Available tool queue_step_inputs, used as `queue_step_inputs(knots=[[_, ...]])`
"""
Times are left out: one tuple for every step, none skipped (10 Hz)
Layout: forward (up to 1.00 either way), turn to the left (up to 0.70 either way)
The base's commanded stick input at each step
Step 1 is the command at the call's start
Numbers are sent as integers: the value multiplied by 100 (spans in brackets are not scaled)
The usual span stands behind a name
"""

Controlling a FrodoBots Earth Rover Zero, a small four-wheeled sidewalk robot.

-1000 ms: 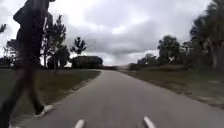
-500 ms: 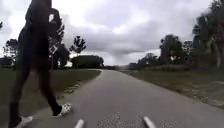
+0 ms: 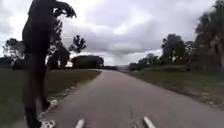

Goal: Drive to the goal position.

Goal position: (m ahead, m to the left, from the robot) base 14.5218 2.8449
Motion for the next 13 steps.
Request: queue_step_inputs(knots=[[70, -1], [70, 0], [70, 0], [70, 0], [70, 0], [70, 0], [70, 0], [70, 0], [70, 0], [70, 0], [70, 0], [70, 0], [70, 0]])
